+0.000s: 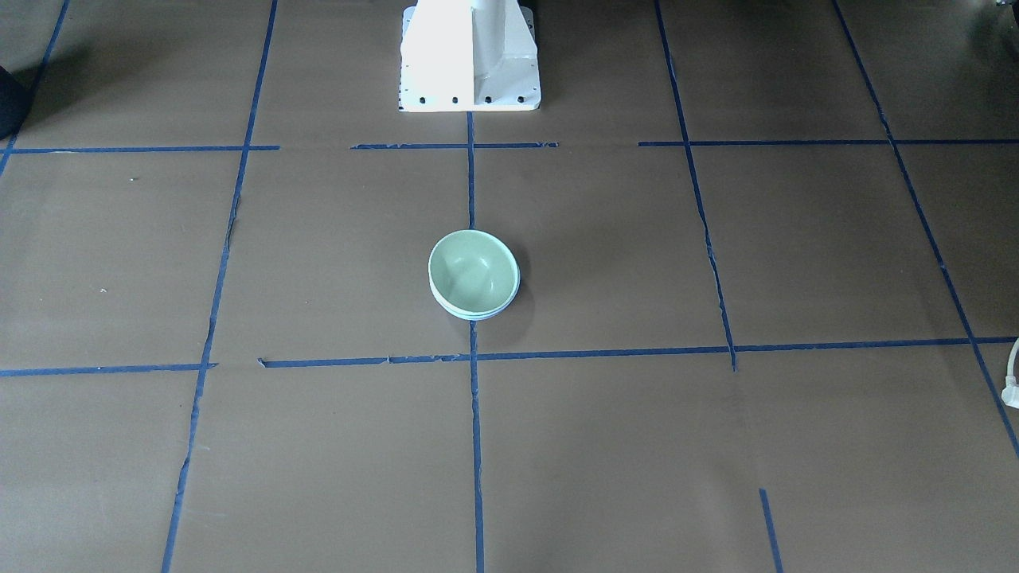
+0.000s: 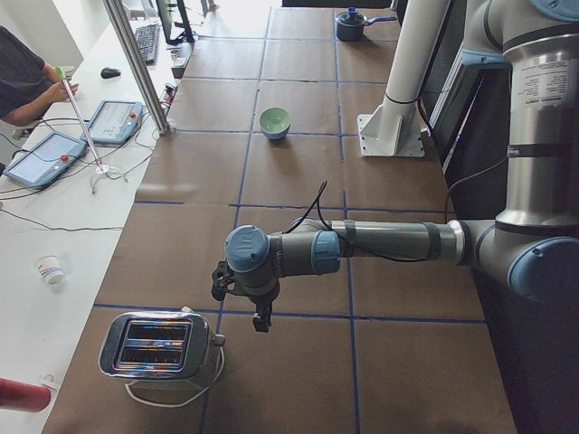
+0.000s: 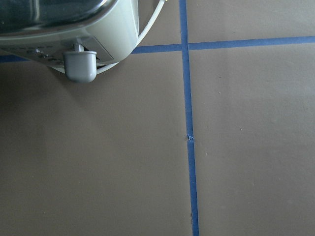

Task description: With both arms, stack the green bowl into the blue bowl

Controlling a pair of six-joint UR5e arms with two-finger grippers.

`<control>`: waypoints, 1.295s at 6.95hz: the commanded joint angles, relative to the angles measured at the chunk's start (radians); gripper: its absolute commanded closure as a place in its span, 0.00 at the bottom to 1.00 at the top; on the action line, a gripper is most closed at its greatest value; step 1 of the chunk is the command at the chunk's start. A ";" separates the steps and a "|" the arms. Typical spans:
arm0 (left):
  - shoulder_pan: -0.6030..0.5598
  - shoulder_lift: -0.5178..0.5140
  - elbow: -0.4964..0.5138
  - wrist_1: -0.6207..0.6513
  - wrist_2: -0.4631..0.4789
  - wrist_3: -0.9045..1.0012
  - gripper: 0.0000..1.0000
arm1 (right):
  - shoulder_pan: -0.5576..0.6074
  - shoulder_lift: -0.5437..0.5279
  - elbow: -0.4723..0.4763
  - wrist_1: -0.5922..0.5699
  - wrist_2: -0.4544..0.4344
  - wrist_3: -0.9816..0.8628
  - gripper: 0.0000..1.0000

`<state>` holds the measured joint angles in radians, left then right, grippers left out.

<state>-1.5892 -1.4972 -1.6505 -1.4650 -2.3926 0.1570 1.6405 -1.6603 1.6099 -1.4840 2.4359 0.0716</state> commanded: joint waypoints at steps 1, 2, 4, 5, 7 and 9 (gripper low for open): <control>0.000 0.000 0.000 0.000 0.000 0.001 0.00 | 0.005 -0.001 0.001 -0.007 -0.003 -0.001 0.00; 0.000 0.000 0.000 0.000 0.000 0.001 0.00 | 0.005 -0.003 0.002 -0.005 -0.003 -0.001 0.00; 0.000 0.000 0.000 0.000 0.000 0.001 0.00 | 0.005 -0.003 0.004 -0.004 -0.003 -0.001 0.00; -0.002 0.000 0.000 0.000 0.000 0.000 0.00 | 0.005 -0.003 0.004 -0.002 -0.005 0.000 0.00; -0.002 0.000 0.000 -0.001 0.000 0.001 0.00 | 0.005 0.004 0.004 -0.002 -0.009 0.005 0.00; -0.002 0.000 0.000 -0.001 0.000 0.001 0.00 | 0.005 0.004 0.005 -0.001 -0.006 0.011 0.00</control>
<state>-1.5907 -1.4972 -1.6506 -1.4656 -2.3930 0.1578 1.6459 -1.6574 1.6147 -1.4860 2.4279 0.0790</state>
